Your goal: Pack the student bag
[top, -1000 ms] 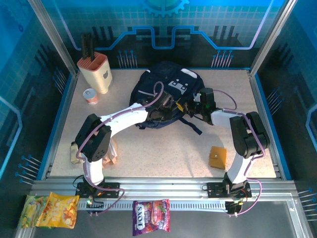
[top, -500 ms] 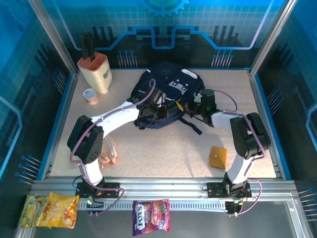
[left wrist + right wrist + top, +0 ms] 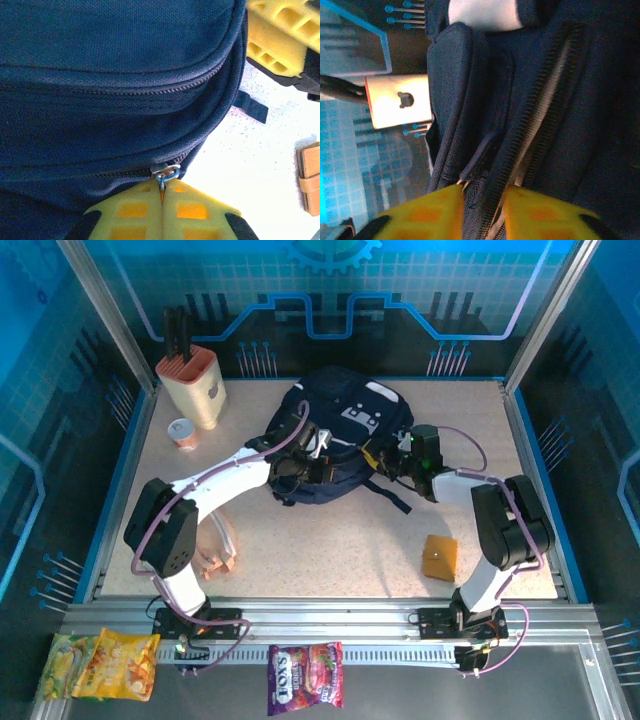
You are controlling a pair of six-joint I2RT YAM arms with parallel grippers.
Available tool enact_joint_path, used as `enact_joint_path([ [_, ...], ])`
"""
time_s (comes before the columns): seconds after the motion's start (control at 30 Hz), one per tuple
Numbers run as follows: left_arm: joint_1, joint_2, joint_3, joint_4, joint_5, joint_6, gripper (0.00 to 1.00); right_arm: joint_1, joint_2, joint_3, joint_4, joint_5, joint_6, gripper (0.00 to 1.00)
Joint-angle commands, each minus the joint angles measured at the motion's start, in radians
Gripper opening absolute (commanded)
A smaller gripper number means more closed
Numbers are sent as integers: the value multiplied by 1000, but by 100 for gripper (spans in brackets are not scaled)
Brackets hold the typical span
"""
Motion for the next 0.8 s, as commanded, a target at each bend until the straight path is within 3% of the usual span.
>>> enact_joint_path([
  [0.0, -26, -17, 43, 7, 69, 29, 0, -17, -66, -45, 21, 19, 41, 41],
  [0.1, -59, 22, 99, 15, 86, 26, 0, -12, -144, -83, -37, 21, 88, 50],
  [0.2, -90, 70, 157, 17, 95, 19, 0, -6, -252, -101, -214, 62, 98, 57],
  [0.3, -117, 121, 209, 29, 121, 5, 0, -1, -345, -103, -398, 120, 96, 64],
  [0.4, -146, 173, 254, 26, 137, 3, 0, 0, -391, -103, -475, 145, 110, 66],
  [0.57, -175, 228, 301, 15, 149, 7, 0, 7, -371, -100, -515, 158, 118, 69],
  [0.77, -176, 217, 274, 14, 151, 15, 0, 2, -248, -47, -413, 84, 97, 70],
])
